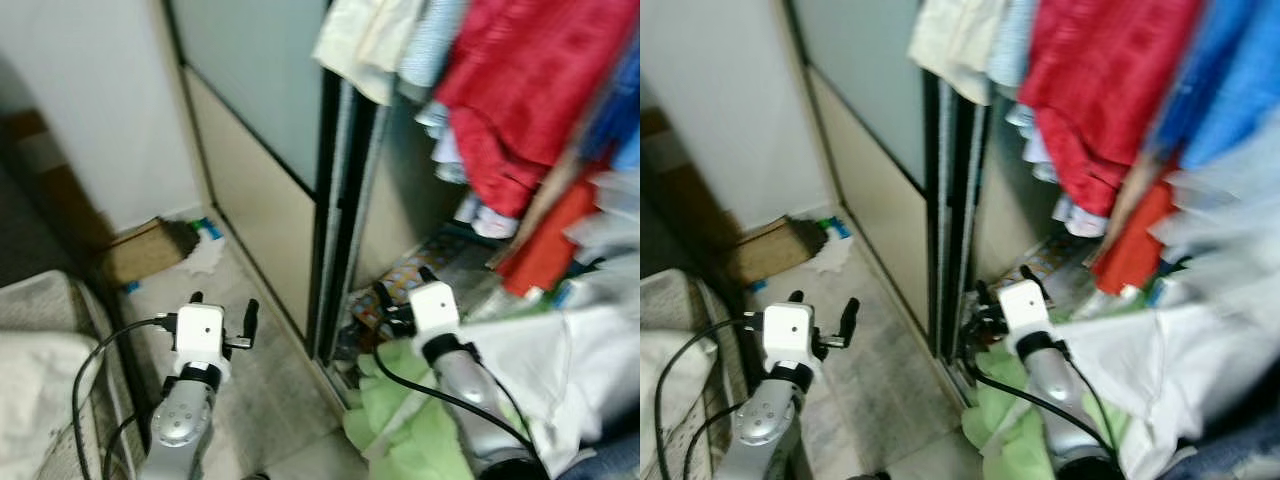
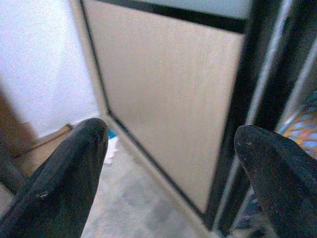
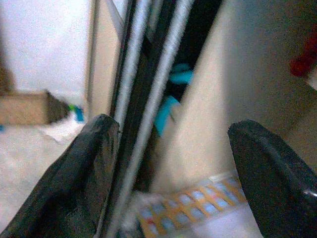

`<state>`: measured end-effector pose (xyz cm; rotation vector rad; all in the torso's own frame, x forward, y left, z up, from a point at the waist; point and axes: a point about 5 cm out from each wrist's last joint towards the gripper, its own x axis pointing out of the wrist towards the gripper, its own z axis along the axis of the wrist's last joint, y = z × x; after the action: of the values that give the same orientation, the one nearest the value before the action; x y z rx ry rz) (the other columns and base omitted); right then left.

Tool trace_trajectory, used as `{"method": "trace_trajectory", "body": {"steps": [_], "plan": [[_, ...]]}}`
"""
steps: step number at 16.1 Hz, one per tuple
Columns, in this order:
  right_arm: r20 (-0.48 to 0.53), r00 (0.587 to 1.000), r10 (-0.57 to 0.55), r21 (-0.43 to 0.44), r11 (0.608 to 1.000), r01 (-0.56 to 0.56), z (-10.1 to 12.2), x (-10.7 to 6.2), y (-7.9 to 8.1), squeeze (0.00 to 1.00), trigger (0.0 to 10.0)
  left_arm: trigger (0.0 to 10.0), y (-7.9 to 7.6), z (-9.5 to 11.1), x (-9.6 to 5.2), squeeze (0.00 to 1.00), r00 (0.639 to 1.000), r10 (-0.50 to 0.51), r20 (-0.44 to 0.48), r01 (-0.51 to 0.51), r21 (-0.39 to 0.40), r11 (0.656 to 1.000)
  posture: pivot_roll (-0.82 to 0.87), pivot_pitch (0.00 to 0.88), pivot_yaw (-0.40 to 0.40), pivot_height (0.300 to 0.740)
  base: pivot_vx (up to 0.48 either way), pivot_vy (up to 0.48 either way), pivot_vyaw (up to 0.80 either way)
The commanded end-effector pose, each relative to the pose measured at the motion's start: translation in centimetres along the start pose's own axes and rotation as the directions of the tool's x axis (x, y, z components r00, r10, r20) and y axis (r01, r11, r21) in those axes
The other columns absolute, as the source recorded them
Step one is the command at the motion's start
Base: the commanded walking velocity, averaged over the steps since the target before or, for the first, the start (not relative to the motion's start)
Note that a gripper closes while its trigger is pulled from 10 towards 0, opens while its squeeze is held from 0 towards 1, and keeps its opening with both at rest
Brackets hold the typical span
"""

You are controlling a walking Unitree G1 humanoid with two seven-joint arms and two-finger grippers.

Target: Clean up the room

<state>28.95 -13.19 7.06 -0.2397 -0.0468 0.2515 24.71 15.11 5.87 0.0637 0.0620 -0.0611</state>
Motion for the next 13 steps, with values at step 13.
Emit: {"method": "trace_trajectory", "body": {"steps": [13], "plan": [[0.024,1.000,0.017,-0.009,1.000,-0.017,0.31,0.04,0.15,0.00,10.0,10.0,0.10,-0.32,-0.17,0.00,1.000,0.004,-0.013,-0.004,-0.014,1.000,0.11,0.020,-0.014,0.740,0.000,0.000,0.78]]}}
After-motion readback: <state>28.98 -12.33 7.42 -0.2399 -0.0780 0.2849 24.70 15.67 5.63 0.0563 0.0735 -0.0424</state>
